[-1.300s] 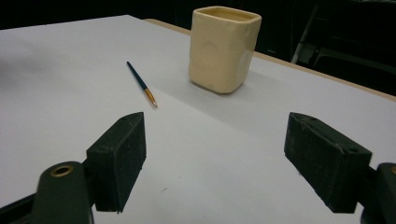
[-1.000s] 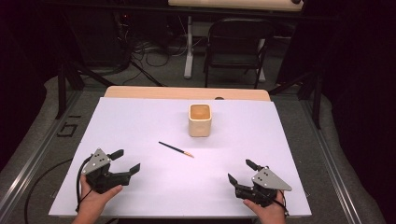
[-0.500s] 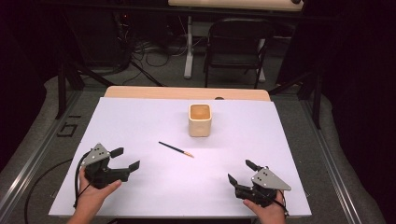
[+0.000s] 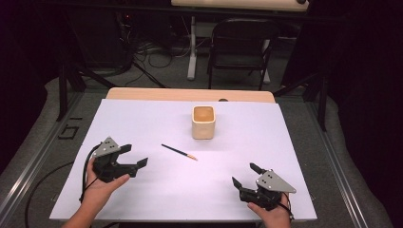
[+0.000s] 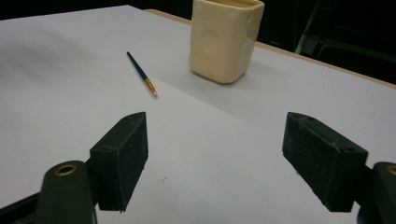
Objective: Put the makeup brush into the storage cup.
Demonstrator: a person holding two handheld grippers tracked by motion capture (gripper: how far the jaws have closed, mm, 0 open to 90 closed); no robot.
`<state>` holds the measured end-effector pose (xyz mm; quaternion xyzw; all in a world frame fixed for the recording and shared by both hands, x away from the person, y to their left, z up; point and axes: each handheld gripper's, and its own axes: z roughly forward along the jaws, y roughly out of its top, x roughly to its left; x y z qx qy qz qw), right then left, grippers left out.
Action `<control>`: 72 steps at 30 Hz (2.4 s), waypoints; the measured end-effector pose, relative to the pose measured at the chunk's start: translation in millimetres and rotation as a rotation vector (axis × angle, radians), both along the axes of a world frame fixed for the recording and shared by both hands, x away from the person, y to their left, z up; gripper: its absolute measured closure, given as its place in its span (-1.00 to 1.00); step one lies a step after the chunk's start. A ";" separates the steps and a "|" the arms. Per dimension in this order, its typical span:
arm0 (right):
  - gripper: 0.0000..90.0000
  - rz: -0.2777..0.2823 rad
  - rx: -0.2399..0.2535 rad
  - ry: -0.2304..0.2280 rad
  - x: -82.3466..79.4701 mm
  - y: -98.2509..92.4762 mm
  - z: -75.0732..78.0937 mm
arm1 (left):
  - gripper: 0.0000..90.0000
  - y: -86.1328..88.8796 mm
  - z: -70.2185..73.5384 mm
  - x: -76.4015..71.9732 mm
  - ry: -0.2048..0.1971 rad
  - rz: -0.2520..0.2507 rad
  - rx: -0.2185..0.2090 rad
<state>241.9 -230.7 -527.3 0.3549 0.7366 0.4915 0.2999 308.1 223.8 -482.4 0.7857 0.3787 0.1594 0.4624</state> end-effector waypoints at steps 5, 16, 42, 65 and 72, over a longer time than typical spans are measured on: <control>-0.50 0.002 0.001 0.002 -0.2 0.1 -0.1 | -0.61 -12.1 9.3 5.8 -0.014 -0.017 0.029; -0.50 0.003 0.002 0.002 -0.2 -1.0 0.1 | -0.59 -37.1 19.8 18.0 -0.022 -0.063 0.044; -0.50 0.014 0.012 0.002 0.3 -0.5 -0.7 | -0.51 -52.6 32.6 45.6 0.123 -0.088 0.258; -0.50 0.019 0.004 0.014 0.4 -0.2 -1.5 | -0.44 -52.7 12.2 77.9 0.345 -0.012 0.448; -0.50 0.019 0.004 0.019 0.5 0.4 -2.0 | -0.38 -51.1 5.6 87.2 0.402 -0.021 0.490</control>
